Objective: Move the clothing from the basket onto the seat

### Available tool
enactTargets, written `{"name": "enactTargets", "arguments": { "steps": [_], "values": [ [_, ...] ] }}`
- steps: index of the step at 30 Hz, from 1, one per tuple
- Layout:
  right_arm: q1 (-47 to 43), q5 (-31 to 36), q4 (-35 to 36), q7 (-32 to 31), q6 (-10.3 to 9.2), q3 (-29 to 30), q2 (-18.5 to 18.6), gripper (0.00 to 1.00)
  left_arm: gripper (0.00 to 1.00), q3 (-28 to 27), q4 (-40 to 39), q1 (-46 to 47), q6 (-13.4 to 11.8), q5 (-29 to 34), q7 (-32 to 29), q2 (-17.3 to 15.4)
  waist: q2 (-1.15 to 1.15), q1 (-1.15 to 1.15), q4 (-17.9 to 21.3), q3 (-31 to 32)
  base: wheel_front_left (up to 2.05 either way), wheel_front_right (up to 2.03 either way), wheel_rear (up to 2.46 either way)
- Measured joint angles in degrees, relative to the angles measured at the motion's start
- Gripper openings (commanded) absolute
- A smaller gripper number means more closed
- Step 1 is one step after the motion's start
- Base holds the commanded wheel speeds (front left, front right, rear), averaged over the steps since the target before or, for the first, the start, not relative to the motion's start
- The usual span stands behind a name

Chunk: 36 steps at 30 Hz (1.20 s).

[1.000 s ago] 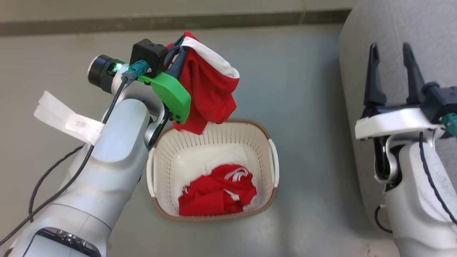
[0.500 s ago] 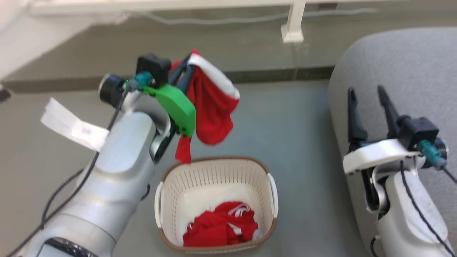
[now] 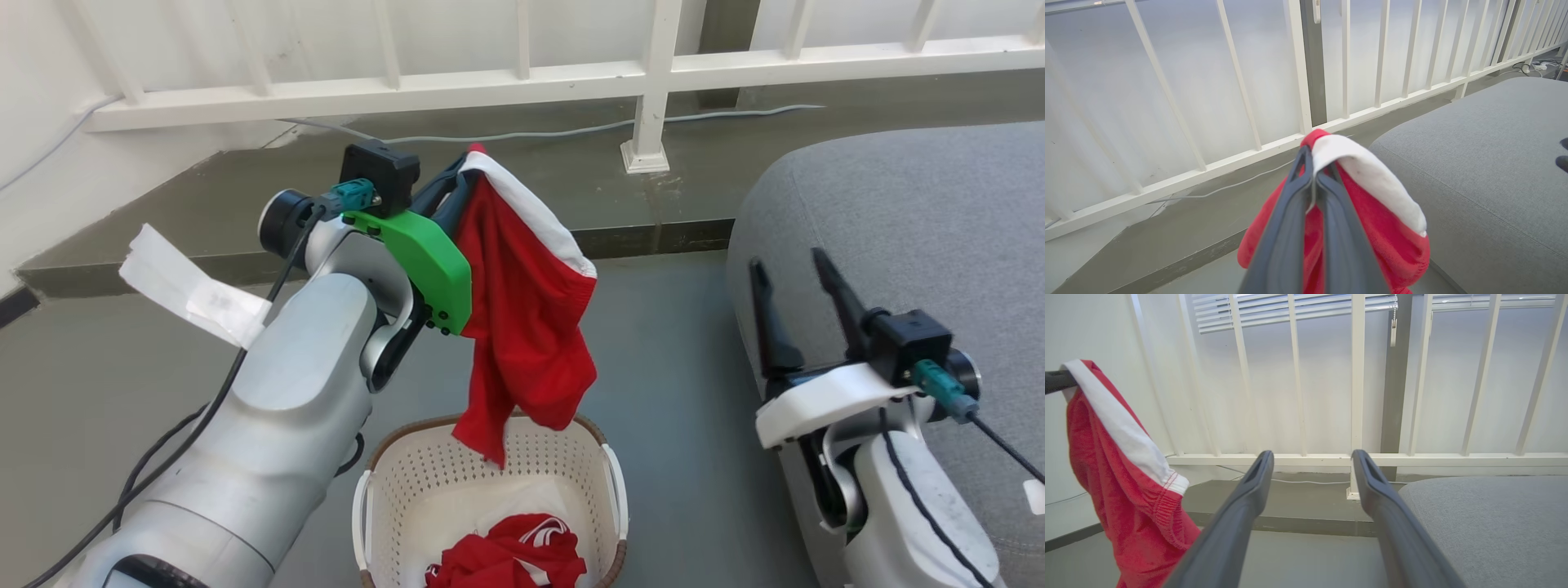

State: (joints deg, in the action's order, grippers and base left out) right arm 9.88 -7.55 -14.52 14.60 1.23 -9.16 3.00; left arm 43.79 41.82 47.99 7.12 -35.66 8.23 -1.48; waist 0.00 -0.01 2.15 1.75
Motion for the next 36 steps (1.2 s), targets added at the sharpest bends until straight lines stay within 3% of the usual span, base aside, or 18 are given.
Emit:
{"name": "enactTargets", "arguments": {
  "steps": [9, 13, 36],
  "values": [
    [0.0, 0.0, -2.0, 0.0, 3.54, -7.9, 0.1, 1.00, 0.00, 1.3, -2.4, -0.8, -0.4, -2.6, -1.1, 0.0, 0.00, 0.00, -0.3, 0.1, 0.00, 0.00, 0.00],
    [0.3, 0.0, -2.9, 0.0, 4.26, -10.7, 0.1, 1.00, 0.00, 2.2, -3.5, -0.8, -0.9, -2.9, -1.2, 0.0, 0.00, 0.00, -0.6, -0.1, 0.00, 0.00, 0.00],
    [11.1, -1.2, -18.3, 0.0, 5.52, -21.9, 0.4, 1.00, 0.00, 7.1, -9.7, -0.6, -3.3, -6.0, -2.4, 0.0, 0.00, 0.00, -5.3, -1.9, 0.00, 0.00, 0.00]
  ]
}}
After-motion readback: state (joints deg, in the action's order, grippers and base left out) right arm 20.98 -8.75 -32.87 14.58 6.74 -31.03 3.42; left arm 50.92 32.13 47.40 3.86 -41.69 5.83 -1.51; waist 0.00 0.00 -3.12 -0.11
